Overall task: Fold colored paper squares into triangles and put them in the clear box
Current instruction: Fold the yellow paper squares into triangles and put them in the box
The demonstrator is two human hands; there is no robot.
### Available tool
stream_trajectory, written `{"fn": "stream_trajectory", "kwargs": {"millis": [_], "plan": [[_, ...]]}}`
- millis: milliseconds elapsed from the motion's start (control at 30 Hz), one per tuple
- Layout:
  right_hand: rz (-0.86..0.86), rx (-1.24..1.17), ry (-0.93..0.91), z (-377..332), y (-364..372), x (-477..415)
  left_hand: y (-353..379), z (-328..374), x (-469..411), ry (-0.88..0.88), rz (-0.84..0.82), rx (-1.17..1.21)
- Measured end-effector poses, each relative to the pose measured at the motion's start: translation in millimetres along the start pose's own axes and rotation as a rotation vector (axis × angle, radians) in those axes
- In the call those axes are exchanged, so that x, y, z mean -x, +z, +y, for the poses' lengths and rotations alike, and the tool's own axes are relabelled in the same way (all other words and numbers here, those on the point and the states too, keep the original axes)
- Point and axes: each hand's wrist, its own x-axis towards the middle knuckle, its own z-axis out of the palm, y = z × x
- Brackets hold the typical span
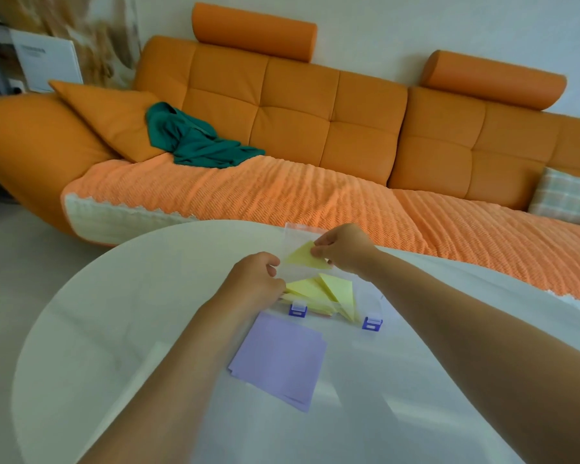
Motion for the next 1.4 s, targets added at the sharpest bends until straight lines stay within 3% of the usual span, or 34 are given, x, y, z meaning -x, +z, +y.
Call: {"fn": "stream_trajectory", "kwargs": {"millis": [267,500,667,800,900,967,1033,1133,1267,1400], "plan": [[0.005,0.063,0.012,9,16,-1,2,-3,-2,0.000,-0.019,0.010],[0.048,0.293,0.063,1,9,2,5,-2,0,0.013,-0.018,-0.028],[-0.051,0.217,-0.038,6,12,13,7,-2,1,0.014,-0.011,-0.035],[0.023,0.252,-0.138,8,1,23,5,0,8,0.024,0.004,-0.032],[0.136,0.139,-0.233,0,-12,46,-2,1,17,0.018,0.059,-0.106],[0.084,0.071,-0.304,-7,-14,67,-7,0,25,0.031,0.078,-0.184],[-0.073,0.044,-0.328,-13,-11,91,-12,-3,34,0.034,0.026,-0.338],[-0.224,0.240,-0.340,-14,1,122,-15,-10,49,0.028,-0.118,-0.579],[-0.202,0.492,-0.269,-3,20,148,-15,-16,69,0.058,-0.341,-0.777],[-0.169,0.661,-0.255,5,38,158,-14,-22,80,0.100,-0.343,-0.774]]}}
